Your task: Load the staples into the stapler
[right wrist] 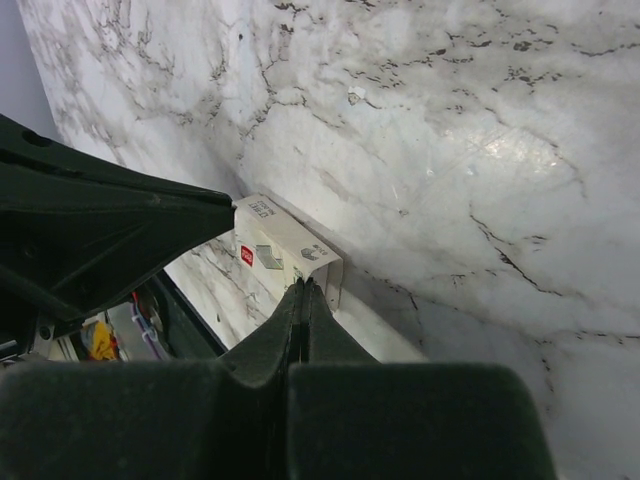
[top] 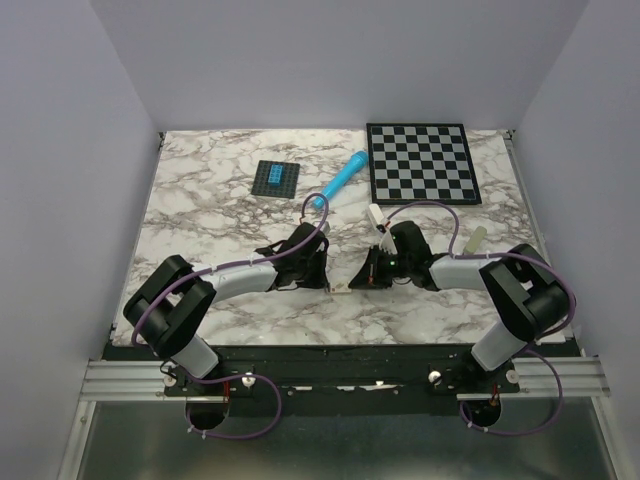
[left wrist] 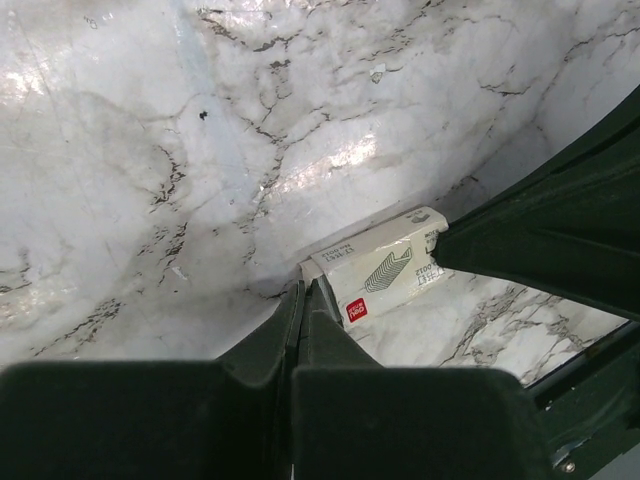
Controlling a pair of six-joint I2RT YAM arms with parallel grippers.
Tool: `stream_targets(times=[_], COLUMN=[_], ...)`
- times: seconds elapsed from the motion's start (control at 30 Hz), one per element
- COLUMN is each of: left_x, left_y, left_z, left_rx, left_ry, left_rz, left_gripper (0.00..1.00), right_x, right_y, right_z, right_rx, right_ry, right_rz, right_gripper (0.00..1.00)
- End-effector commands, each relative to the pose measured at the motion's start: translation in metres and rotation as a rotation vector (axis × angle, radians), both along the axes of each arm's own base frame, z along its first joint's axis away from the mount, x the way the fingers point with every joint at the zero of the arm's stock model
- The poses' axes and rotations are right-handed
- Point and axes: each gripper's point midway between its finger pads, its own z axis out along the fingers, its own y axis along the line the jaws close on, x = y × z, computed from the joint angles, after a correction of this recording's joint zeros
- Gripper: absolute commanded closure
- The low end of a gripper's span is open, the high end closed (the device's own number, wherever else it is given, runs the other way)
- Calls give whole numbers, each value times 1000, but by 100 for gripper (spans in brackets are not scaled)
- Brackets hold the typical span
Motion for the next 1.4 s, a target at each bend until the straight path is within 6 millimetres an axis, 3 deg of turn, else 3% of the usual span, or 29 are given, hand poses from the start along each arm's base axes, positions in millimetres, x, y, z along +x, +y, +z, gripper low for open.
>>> stream_targets(times=[0.0, 0.77, 1.37], left_x=[2, 11, 12], left_y=[11, 36, 41], left_z=[-2, 5, 6], left_rx=[74, 190, 212], left_ry=[-7, -74, -86], left_rz=[12, 54, 58], left_gripper=[100, 100, 100], right_x=[3, 0, 3], right_y=[0, -3, -11], right_z=[7, 4, 1], right_rx=[-16, -30, -92], right_ry=[-40, -35, -18], right_rz=[-3, -3, -16], right_gripper=[97, 96, 96])
